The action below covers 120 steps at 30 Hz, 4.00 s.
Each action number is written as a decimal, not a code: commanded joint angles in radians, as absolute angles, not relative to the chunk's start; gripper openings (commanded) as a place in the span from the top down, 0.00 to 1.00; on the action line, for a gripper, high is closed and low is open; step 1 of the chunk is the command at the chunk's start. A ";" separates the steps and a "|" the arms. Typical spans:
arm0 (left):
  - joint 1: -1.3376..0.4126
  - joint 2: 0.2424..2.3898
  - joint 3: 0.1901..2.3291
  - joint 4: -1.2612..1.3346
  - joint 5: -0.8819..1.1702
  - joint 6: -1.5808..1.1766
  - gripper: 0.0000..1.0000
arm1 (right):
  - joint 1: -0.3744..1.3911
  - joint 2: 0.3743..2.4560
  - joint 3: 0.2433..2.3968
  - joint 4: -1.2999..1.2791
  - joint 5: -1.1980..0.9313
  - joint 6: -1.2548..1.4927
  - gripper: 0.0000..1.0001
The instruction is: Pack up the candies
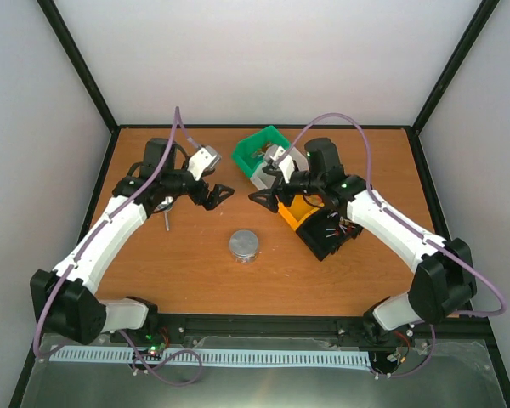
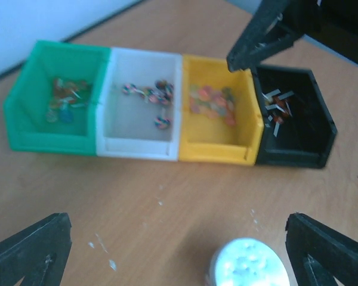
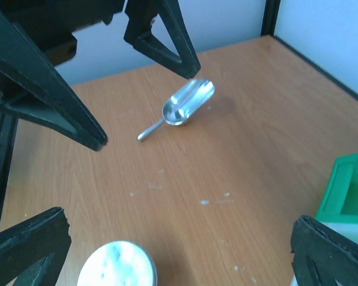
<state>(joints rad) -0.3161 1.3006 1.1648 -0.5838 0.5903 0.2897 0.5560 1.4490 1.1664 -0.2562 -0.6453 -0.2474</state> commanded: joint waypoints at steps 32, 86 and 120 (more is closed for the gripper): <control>-0.311 1.320 1.119 -0.754 0.617 0.484 0.00 | 0.753 1.591 0.434 0.625 -0.475 -0.233 0.00; -0.705 1.262 0.691 -0.345 0.377 0.857 0.59 | 0.819 1.937 0.526 0.885 -0.523 -0.221 0.28; -0.631 1.143 0.495 -0.209 0.186 0.929 0.76 | 0.820 1.940 0.482 0.881 -0.561 -0.293 0.46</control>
